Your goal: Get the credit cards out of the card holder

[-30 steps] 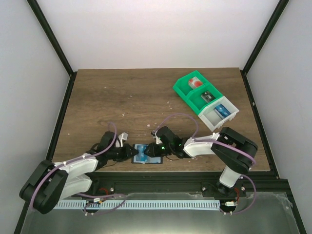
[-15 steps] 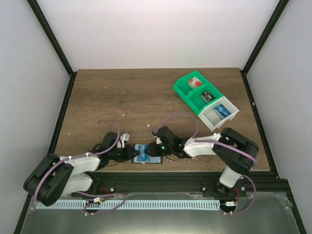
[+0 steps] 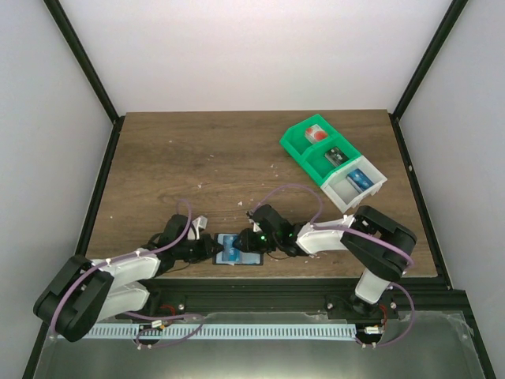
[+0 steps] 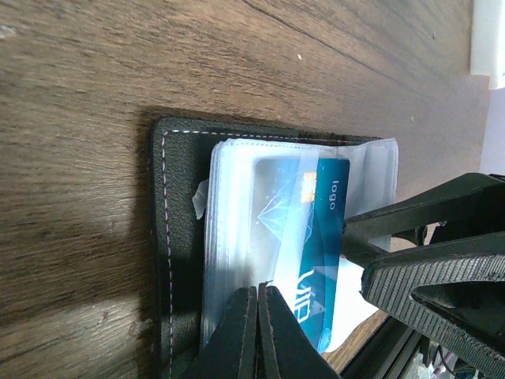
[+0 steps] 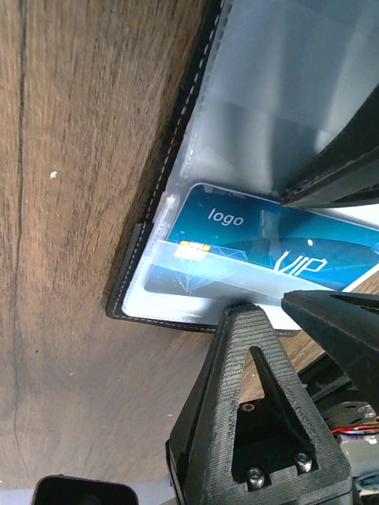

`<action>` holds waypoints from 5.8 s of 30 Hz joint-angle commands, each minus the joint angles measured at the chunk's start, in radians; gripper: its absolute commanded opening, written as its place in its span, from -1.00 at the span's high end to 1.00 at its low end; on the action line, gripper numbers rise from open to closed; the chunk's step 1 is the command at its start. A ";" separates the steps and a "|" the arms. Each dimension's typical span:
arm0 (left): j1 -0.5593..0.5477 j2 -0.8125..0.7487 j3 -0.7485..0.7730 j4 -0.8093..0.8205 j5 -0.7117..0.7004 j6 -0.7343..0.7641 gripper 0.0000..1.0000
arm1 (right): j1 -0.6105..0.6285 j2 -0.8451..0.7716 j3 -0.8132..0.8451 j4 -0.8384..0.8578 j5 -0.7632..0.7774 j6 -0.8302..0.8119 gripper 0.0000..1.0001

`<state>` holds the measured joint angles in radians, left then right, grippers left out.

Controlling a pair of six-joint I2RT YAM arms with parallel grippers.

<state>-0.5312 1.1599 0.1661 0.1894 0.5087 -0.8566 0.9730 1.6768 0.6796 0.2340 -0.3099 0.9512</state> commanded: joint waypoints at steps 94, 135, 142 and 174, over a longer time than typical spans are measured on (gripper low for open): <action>-0.031 -0.286 0.119 0.068 0.429 0.010 1.00 | -0.092 -0.732 -0.220 -0.036 -0.308 -0.226 0.09; -0.036 -0.444 -0.101 0.426 -0.090 -0.407 1.00 | -0.083 -0.355 -0.362 0.771 -0.157 0.353 0.53; -0.036 -0.450 -0.112 0.426 -0.093 -0.421 1.00 | -0.083 -0.326 -0.332 0.800 -0.160 0.350 0.79; -0.036 -0.371 0.279 -0.354 -0.083 0.093 -1.00 | -1.116 -0.630 0.049 -0.613 -0.405 -0.248 0.99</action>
<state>-0.5640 0.7773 0.4210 -0.0727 0.4274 -0.8562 -0.0296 1.0409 0.6418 -0.1635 -0.6441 0.7780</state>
